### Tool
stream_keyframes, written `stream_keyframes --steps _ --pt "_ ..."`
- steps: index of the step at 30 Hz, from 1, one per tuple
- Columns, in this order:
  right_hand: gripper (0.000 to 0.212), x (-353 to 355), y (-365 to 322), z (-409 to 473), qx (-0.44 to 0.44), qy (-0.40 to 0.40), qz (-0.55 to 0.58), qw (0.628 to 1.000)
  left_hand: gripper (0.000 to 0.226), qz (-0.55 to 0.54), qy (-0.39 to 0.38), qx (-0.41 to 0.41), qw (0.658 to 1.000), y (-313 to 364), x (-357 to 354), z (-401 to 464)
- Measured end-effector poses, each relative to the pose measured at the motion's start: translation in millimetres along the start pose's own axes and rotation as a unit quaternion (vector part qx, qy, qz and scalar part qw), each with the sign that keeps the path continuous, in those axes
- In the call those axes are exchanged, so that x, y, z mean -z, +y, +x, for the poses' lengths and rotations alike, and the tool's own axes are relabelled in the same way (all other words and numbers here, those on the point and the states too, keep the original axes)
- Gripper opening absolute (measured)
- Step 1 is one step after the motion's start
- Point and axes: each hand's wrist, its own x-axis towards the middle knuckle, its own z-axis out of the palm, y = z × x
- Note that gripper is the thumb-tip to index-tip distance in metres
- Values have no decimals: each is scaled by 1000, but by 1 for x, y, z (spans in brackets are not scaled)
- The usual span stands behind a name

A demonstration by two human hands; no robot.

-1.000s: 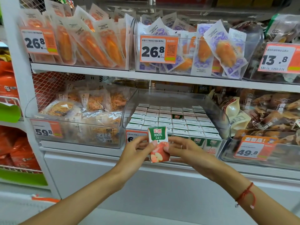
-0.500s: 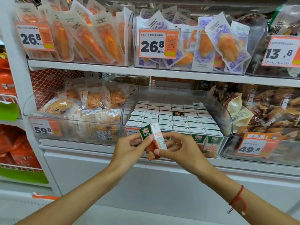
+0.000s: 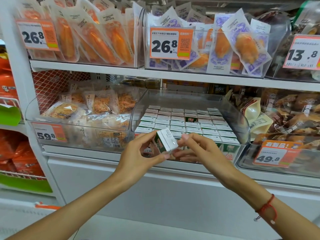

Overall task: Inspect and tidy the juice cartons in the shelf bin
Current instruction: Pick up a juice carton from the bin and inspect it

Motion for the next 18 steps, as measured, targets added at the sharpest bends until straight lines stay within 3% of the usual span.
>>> stream_keyframes --steps 2,8,13,15,18 --pt "36 -4 0 0 0 25 -4 1000 64 22 7 -12 1000 -1 -1 0" --pt "18 -1 3 2 8 51 -28 998 67 67 -8 -21 997 -4 -6 -1" --pt "14 5 7 4 14 11 -40 999 49 -31 -90 48 994 -3 -6 1" --pt "17 7 10 4 20 -17 -69 997 42 -67 -99 78 990 -2 -6 0" --pt "28 5 14 3 14 -65 -104 992 50 -99 -90 99 986 0 -4 0"
